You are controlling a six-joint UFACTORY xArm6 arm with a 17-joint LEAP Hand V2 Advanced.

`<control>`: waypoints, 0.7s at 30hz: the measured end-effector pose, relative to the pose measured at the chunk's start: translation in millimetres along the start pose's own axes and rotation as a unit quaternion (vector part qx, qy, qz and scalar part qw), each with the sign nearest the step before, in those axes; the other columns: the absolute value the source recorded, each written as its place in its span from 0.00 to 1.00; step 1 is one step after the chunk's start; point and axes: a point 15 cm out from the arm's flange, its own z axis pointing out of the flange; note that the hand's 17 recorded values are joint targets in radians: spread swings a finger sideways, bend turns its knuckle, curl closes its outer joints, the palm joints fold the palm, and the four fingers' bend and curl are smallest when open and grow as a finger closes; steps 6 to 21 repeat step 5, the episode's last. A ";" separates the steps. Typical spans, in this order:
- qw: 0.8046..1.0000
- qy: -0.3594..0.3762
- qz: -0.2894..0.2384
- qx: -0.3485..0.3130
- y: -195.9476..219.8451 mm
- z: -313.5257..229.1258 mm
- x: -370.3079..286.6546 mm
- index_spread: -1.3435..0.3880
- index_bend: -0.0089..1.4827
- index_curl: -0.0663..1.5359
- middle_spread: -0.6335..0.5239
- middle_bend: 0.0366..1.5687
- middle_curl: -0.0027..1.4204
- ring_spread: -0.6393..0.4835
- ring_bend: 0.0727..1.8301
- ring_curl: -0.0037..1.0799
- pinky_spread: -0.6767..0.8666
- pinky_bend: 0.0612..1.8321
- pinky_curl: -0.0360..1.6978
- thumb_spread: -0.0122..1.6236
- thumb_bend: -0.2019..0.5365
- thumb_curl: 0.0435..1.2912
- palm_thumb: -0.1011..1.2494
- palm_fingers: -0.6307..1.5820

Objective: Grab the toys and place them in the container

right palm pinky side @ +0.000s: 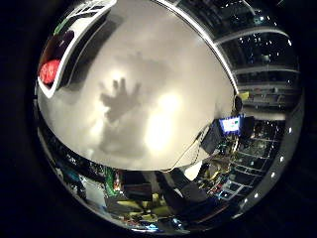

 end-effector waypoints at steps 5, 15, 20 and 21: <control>0.999 -0.002 0.036 -0.011 54.2 5.6 33.7 0.53 0.13 0.23 0.60 0.09 0.19 0.76 0.08 0.25 0.72 0.20 0.21 0.62 0.24 0.21 0.53 0.29; 0.999 -0.002 0.036 -0.011 54.2 5.6 33.7 0.53 0.13 0.23 0.60 0.09 0.19 0.76 0.08 0.25 0.72 0.20 0.21 0.62 0.24 0.21 0.53 0.29; 0.999 -0.002 0.036 -0.011 54.2 5.6 33.7 0.53 0.13 0.23 0.60 0.09 0.19 0.76 0.08 0.25 0.72 0.20 0.21 0.62 0.24 0.21 0.53 0.29; 0.999 -0.002 0.036 -0.011 54.2 5.6 33.7 0.53 0.13 0.23 0.60 0.09 0.19 0.76 0.08 0.25 0.72 0.20 0.21 0.62 0.24 0.21 0.53 0.29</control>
